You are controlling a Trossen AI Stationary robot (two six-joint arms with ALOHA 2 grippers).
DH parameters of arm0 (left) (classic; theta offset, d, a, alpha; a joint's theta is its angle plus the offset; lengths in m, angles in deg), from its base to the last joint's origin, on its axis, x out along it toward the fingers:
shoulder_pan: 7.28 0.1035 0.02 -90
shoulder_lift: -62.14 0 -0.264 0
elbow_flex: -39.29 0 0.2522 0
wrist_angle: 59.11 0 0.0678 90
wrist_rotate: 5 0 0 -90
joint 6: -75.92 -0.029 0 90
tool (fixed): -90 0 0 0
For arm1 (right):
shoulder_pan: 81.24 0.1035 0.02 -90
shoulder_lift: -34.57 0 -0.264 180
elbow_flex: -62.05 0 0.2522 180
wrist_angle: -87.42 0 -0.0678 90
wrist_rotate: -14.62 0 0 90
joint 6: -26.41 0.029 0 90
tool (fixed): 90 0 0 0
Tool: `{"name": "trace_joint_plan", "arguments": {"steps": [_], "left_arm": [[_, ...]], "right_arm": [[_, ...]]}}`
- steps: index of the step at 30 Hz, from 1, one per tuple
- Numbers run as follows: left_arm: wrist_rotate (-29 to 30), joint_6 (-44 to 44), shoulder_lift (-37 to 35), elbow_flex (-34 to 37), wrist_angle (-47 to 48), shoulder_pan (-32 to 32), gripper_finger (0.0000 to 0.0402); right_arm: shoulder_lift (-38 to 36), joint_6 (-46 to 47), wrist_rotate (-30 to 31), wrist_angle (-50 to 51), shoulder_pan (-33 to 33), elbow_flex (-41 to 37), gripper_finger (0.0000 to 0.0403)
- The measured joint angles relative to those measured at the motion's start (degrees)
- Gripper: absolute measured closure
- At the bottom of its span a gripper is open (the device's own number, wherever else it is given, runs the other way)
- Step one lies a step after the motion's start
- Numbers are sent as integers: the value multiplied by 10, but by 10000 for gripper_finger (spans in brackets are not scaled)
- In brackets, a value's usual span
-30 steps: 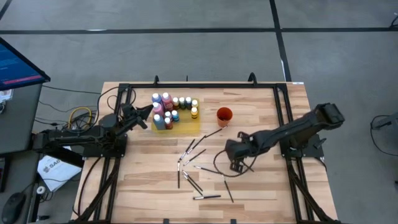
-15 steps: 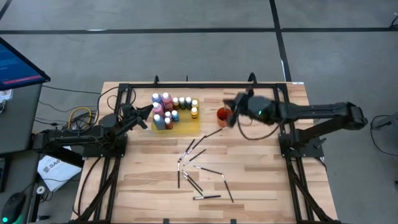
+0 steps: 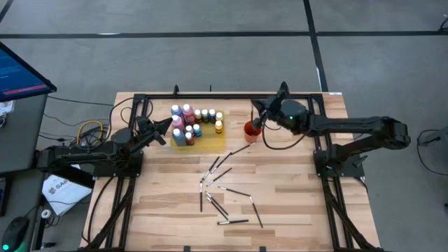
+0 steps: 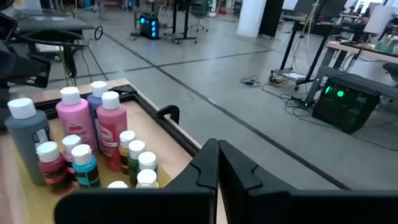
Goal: Pick & Place Paint Supplies
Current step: Put the silver paint brush into the cup
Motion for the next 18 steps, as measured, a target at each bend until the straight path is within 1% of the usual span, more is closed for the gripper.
{"name": "trace_joint_plan", "arguments": {"steps": [4,8,13,18], "left_arm": [[0,0,0,0,0,0,400],[0,0,0,0,0,0,400],[0,0,0,0,0,0,400],[0,0,0,0,0,0,400]], "right_arm": [[4,16,0,-62,-7,-54,403],[5,25,-2,-104,-9,-95,403],[5,25,-2,-105,-9,-121,403],[5,22,-2,-100,-9,-126,398]]}}
